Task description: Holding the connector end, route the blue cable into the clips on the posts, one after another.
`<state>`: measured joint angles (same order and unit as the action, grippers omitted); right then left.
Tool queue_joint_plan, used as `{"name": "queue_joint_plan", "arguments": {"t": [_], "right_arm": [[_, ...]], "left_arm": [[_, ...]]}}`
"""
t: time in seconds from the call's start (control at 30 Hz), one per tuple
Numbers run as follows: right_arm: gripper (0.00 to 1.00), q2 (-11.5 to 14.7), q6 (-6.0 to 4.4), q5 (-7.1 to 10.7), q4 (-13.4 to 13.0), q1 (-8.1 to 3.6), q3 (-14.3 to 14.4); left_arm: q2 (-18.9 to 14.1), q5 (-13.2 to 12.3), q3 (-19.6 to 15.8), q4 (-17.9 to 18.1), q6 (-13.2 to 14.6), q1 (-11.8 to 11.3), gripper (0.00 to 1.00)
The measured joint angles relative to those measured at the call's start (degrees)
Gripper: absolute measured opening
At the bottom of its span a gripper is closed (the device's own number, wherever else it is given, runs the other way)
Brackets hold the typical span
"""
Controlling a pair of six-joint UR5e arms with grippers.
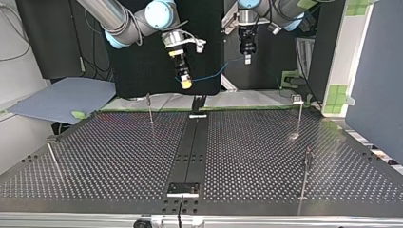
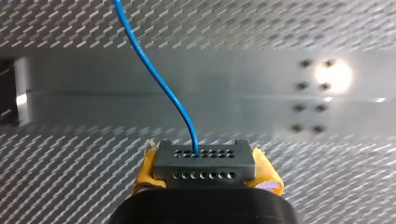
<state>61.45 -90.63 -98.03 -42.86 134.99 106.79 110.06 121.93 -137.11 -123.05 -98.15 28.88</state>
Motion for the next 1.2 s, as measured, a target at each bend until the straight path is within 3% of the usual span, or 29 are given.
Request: {"name": "queue_joint_plan", "arguments": {"t": [0.17,0.33,0.53,0.8,1.2], "right_arm": [[0.0,2.9,-0.02,2.53,2.9,0.04,-1.9],[0.0,5.6,-0.15,3.77,5.4,0.1,-2.3],[0.0,7.8,-0.28,4.61,6.2,0.28,-2.4],[0.0,8.1,-0.98,5.9,6.3,0.4,-3.6],[0.0,6.8,-2.87,7.28,7.0,0.51,-8.3]], "left_arm": [[-2.6,0.5,0.2,-2.6,-0.1,-0.9,0.0],[-5.0,1.4,1.8,-5.1,-0.2,-1.7,0.0],[-8.4,2.2,5.1,-8.4,-0.3,-2.4,0.0],[-12.8,4.8,9.5,-12.8,-0.2,-3.3,0.0],[-19.8,7.7,16.1,-19.8,1.3,-4.3,0.0]]}}
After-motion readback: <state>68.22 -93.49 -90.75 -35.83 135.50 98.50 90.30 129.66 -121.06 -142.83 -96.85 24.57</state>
